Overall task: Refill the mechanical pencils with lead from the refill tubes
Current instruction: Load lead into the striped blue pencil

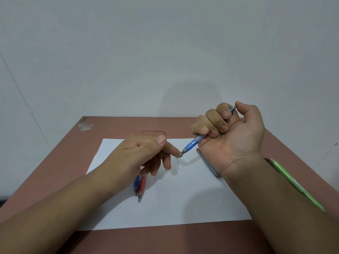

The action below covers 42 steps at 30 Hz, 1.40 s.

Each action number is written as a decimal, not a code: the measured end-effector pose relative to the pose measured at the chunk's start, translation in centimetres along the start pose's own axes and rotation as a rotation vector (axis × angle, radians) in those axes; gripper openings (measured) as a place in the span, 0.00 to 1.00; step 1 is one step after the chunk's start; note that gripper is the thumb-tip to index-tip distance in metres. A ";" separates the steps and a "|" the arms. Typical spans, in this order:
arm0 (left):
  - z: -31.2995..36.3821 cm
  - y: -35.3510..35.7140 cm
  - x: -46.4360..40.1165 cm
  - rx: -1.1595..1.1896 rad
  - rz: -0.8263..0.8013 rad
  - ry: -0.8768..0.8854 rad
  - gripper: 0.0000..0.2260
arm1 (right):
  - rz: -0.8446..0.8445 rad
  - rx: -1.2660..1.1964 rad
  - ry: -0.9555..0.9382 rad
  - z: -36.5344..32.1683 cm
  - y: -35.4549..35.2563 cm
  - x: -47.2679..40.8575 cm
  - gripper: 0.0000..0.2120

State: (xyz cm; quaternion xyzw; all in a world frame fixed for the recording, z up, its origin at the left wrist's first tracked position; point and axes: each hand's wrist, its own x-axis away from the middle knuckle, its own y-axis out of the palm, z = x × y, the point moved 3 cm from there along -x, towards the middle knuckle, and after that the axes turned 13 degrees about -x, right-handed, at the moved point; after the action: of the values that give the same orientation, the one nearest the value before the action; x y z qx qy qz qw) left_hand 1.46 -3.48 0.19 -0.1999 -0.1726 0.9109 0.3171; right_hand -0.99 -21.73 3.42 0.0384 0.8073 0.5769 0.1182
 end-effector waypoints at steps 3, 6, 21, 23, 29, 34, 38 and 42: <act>0.2 -0.1 0.1 -0.017 0.000 -0.010 0.16 | -0.005 -0.002 0.009 0.1 0.0 0.0 0.18; 0.4 0.0 0.1 -0.022 -0.010 -0.037 0.09 | -0.008 -0.010 0.012 0.0 -0.1 -0.1 0.18; 0.5 -0.1 0.1 -0.697 0.102 0.361 0.11 | -0.008 -0.013 0.011 -0.2 -0.1 -0.1 0.17; 0.4 -0.2 0.0 -0.686 0.105 0.367 0.11 | -0.008 -0.012 0.015 -0.1 -0.2 -0.1 0.18; 0.4 -0.4 0.1 -0.651 0.111 0.383 0.11 | 0.001 -0.020 0.018 0.0 -0.2 -0.1 0.18; 0.1 -0.4 0.0 -0.645 0.110 0.385 0.11 | 0.002 -0.028 -0.006 -0.2 -0.3 -0.2 0.15; 0.1 -0.4 0.0 -0.640 0.105 0.395 0.12 | 0.001 -0.044 -0.026 -0.3 -0.4 -0.2 0.13; 0.2 -0.4 0.0 -0.626 0.112 0.394 0.12 | 0.025 -0.066 -0.002 -0.1 -0.4 -0.2 0.18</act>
State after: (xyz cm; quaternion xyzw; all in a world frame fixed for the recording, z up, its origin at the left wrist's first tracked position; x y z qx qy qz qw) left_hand 1.55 -3.23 0.50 -0.4678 -0.3670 0.7740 0.2175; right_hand -0.77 -22.02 3.10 0.0449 0.7871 0.6047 0.1132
